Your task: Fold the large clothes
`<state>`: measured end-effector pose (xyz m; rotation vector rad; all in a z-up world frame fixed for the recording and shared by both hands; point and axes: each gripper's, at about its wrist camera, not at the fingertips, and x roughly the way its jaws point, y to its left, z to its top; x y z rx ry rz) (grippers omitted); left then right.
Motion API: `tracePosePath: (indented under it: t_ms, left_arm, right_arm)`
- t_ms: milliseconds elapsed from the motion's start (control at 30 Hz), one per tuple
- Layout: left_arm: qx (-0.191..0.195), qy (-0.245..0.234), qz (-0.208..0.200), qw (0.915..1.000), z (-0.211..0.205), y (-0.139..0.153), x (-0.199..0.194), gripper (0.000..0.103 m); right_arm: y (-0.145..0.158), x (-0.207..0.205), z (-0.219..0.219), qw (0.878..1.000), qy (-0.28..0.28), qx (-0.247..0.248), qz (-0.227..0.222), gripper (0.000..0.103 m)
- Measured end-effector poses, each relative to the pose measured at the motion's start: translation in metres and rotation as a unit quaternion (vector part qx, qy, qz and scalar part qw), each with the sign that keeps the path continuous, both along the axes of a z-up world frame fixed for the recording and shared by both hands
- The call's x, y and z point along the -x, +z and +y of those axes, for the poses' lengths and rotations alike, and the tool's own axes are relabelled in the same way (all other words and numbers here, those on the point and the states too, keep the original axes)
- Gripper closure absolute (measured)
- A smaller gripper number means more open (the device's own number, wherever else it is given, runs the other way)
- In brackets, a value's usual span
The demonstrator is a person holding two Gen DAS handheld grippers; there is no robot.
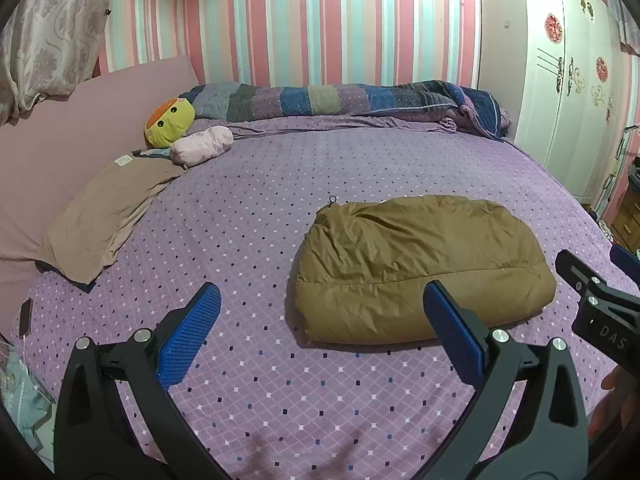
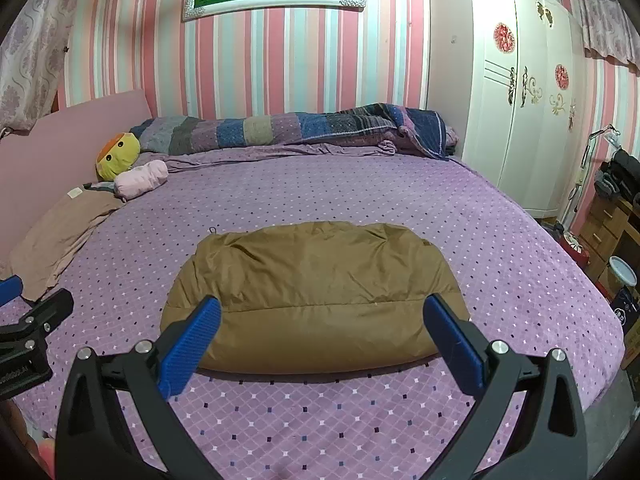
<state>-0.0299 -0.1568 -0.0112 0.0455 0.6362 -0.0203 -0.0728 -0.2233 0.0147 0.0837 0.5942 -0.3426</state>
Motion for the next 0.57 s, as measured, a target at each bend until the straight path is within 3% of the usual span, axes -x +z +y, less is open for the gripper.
tracePosePath:
  t_ms: [567]
  left_arm:
    - [-0.005,-0.002,-0.003,1.0,-0.007,0.0058,0.0052,0.003]
  right_arm:
    - [0.0043,0.0011,-0.0036,1.0,-0.003,-0.006,-0.005,0.002]
